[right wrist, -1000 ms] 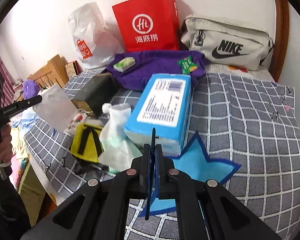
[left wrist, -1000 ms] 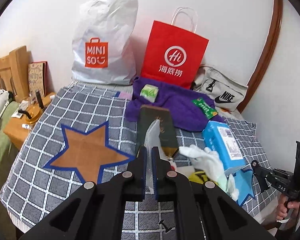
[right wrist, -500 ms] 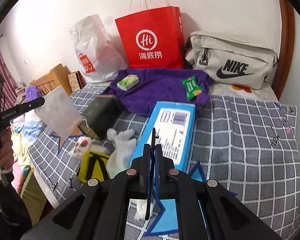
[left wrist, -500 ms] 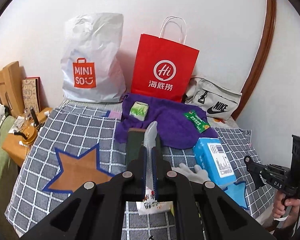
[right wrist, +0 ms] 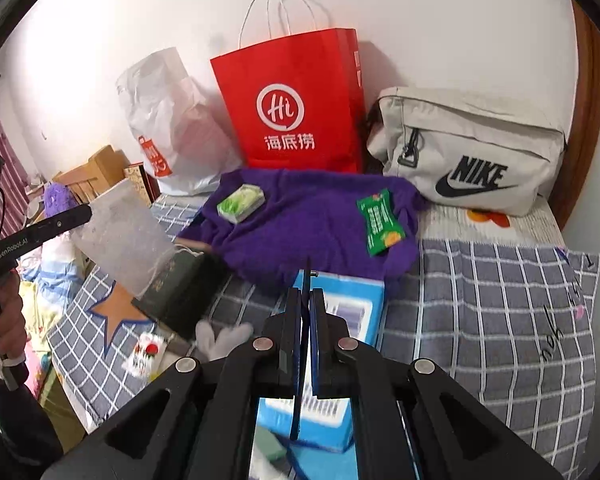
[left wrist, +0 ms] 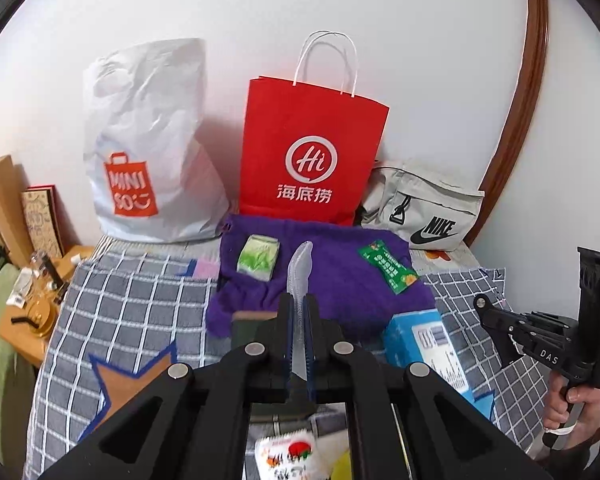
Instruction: Organize soft objects
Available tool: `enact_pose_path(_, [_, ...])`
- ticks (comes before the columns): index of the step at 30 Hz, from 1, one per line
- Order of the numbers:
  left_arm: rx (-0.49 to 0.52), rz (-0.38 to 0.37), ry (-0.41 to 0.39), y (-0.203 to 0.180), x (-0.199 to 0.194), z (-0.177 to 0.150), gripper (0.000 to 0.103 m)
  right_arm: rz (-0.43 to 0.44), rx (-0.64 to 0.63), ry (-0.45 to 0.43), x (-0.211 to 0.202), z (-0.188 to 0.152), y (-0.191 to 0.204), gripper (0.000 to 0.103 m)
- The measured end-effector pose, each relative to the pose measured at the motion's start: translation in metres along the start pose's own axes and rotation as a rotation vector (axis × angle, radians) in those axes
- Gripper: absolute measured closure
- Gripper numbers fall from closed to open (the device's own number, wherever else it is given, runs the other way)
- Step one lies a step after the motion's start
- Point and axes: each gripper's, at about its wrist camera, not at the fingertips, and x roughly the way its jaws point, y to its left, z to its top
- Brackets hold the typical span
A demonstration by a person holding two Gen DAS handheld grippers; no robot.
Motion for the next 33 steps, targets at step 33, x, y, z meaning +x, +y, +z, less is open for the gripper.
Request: enact_pose_path(33, [-0.024,-0.055,0.130,0.003,0.168,0.055,0.097,-0.037,-0.044,0.113,0.158,0.083,-0.034,0.099])
